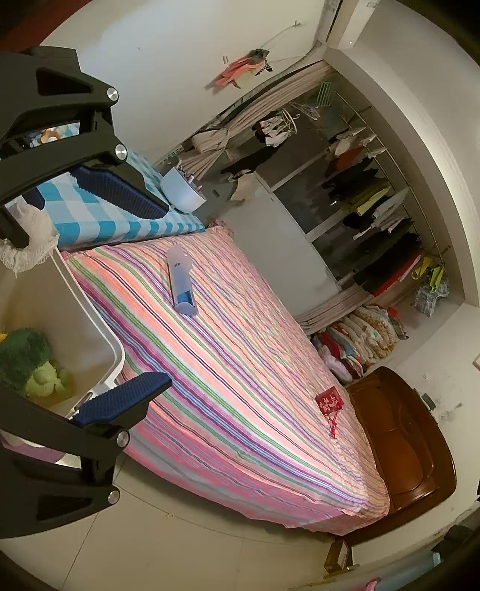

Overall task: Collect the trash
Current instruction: 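Carry the white hat and green plush toy to the bin and release both, then move both open tools back to the brown bottle and orange peel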

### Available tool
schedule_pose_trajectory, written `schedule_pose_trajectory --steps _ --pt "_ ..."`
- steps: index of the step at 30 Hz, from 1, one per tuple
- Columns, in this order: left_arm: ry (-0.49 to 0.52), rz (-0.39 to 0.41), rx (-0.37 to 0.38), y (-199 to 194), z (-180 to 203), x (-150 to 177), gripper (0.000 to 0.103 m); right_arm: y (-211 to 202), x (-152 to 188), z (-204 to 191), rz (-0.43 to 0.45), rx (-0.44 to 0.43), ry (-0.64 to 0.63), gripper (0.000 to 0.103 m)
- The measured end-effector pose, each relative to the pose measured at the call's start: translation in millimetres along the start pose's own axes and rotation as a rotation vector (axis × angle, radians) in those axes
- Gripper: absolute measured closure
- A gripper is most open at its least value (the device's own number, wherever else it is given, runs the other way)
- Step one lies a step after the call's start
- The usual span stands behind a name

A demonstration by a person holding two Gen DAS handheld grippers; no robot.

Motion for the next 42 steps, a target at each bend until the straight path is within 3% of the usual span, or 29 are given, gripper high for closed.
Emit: schedule_pose_trajectory --steps 3,6,25,31,33,42 --pt "0.012 0.024 -0.024 -5 -2 -4 0.028 1 0 0 0.000 0.001 0.000 0.020" --pt "0.027 0.043 -0.050 -9 -3 -6 0.024 0 0 0 -0.002 -0.001 0.004 0.020" --pt "0.002 0.046 -0.132 -17 -34 1 0.024 14 6 -20 -0.024 -0.045 -0.011 0.020" --pt "-0.039 0.041 -0.177 -27 -65 7 0.024 27 21 -46 -0.066 -0.089 -0.027 0.020" --pt "-0.057 0.038 -0.196 -32 -79 9 0.020 32 29 -58 -0.090 -0.108 -0.043 0.020" --pt "-0.179 0.031 -0.328 -60 -165 32 0.019 50 66 -112 -0.178 -0.194 -0.094 0.020"
Point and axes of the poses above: each gripper's, at about its wrist camera, not at the fingertips, and y roughly the way its jaws point, z to its right, x to its underside, the point moved 2 cm from there along y, roughly the way its jaws point, and after that the axes turned 10 degrees about z, right-handed, at the moved point
